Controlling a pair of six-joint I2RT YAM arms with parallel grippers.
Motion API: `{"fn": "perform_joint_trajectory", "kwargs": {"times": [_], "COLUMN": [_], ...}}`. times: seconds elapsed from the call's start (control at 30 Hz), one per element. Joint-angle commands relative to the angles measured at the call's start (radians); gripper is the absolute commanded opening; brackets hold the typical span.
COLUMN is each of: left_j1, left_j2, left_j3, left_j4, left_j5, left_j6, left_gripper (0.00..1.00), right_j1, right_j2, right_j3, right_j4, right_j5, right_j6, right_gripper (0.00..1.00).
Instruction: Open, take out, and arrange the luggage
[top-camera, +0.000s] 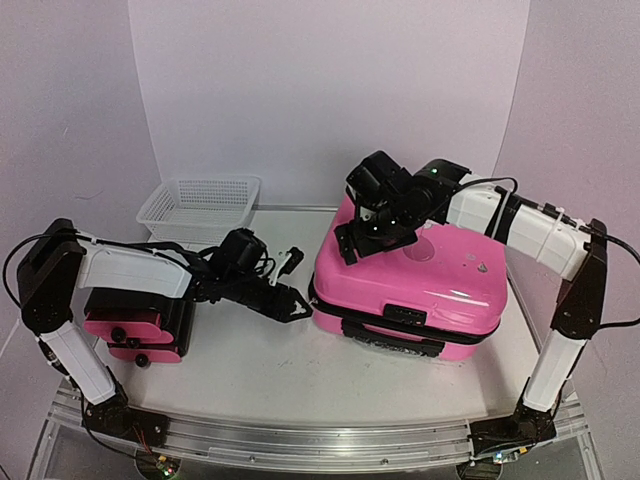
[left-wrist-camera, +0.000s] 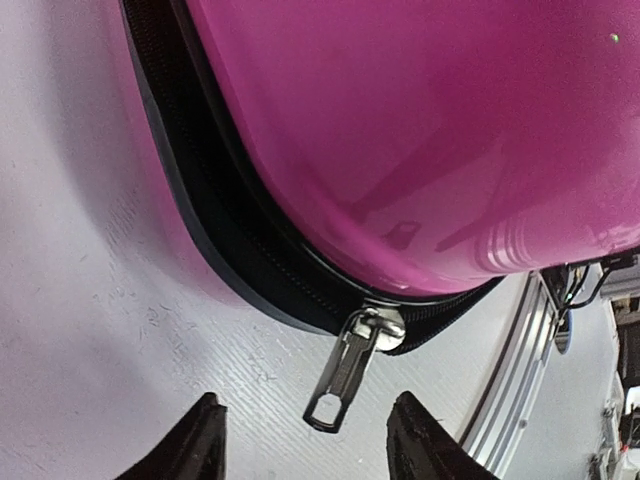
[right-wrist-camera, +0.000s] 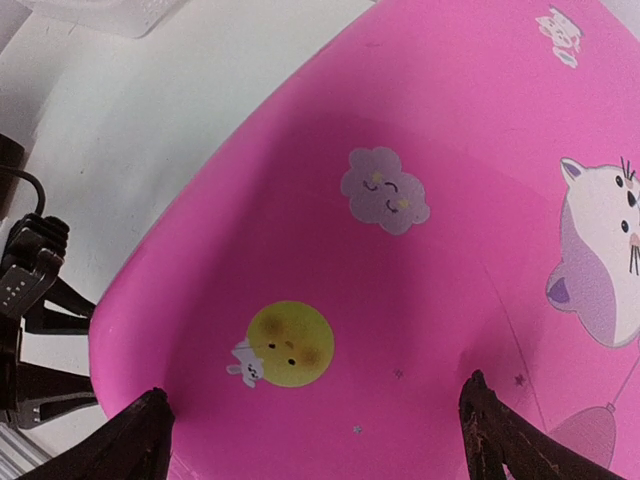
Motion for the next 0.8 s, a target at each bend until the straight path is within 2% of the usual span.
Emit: {"fn": "perform_joint_trajectory", "kwargs": {"times": [0.0,0.1,0.13,0.27,0.33,0.43,0.47,0.63,0.77], "left_j1": [0.015,0.018,0.027,0.094,0.088,0.076,0.075,0.050,0.050], "left_j2": [0.000,-0.026,-0.032,0.008,0.032,0.067,0.075,0.111,0.082], "left_j3": [0.015,0.015,0.021,0.064,0.080,0.092,0.099,0.155,0.140], "left_j4": [-0.001,0.012,0.014,0.015,0.015,0.016,0.016,0.021,0.030], "left_j5": [0.057,0.101,0.118,0.240,0.268,0.280,0.289,0.389,0.372], "left_j6": [0.003,0.035,0.030,-0.085,-0.107,-0.120,-0.125,-0.138,-0.141], "left_gripper": [0.65,0.80,0.82,0.80,0.74,0.54,0.50,0.42,0.25], "right_j1": [-0.003,-0.004,-0.003,-0.003,-0.001,0.014,0.018,0.025,0.026], "right_j2": [0.042,0.045,0.046,0.024,0.011,-0.017,-0.031,-0.113,-0.177], "right_j3": [-0.079,-0.078,-0.078,-0.077,-0.066,-0.038,-0.027,0.011,-0.002], "right_j4": [-0.288,-0.284,-0.283,-0.283,-0.282,-0.281,-0.278,-0.258,-0.239], "right_j5": [-0.028,-0.031,-0.031,-0.026,-0.033,-0.030,-0.029,-0.035,-0.009], "right_j6": [-0.022,-0.022,-0.021,-0.010,0.001,0.026,0.033,0.055,0.066], "right_gripper": [0.98,0.98,0.98,0.98,0.98,0.98,0.98,0.98,0.98]}}
